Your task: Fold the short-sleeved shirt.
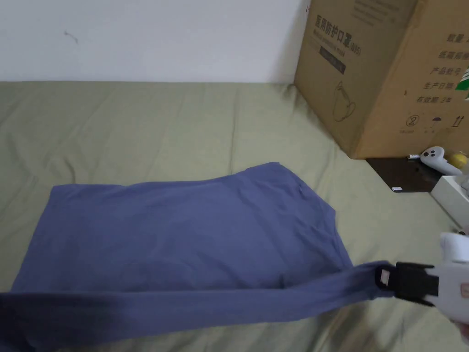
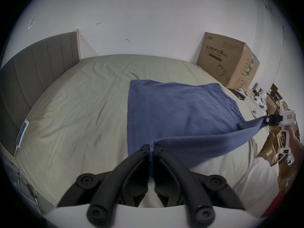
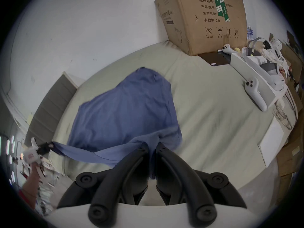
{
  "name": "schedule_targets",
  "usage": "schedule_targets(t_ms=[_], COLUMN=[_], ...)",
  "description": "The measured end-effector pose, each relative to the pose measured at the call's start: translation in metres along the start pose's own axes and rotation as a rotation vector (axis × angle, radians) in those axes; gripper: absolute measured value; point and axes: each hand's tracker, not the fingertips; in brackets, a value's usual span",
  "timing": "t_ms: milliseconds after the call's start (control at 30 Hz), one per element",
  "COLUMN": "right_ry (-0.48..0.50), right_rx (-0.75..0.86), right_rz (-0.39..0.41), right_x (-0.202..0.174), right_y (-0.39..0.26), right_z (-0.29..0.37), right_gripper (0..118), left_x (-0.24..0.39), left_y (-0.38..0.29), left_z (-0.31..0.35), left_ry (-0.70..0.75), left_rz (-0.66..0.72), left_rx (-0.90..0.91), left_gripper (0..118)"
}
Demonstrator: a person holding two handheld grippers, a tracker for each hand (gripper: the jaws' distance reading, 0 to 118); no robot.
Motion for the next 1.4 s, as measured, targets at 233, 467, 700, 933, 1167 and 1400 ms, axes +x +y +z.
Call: schedule_targets(t_ms=[233,467,700,933,1167,1400], right_ry=[-0.057,-0.176,-0.130,0.056,0.030,0.070], right_rx=[-0.097,-0.082,0.170,0.425,0.595,0.503], right_rz=[-0.096,-0.150,-0.053,0.164,0.279,0.318], right_x=[0.001,0.007,-0.012,-0.071,-0.125,-0.136], right_y=[0.078,0.086,0.058,0.000,-0.058,-0.049], right_z=[-0.108,-0.191,-0.139,-0.014,0.041,0.033], right_gripper=[9,77,118,104,3,3], left_x=[-0.019,-0.028,-0.029,0.013,0.060,-0.024], left_y=[0.049,0.055,0.048,0.011,-0.027,0.017], left_z=[-0.099,-0.163,-0.118,0.011,0.080,-0.033], left_ry=[0.038,0.084,0.082,-0.022,0.036,0.063], left_rz=[0.057,0.084,0.135,0.147,0.101,0.216], left_rx=[-0.056,-0.087,0.047,0.303,0.431,-0.250], left_gripper=[7,78,118,98,1,1])
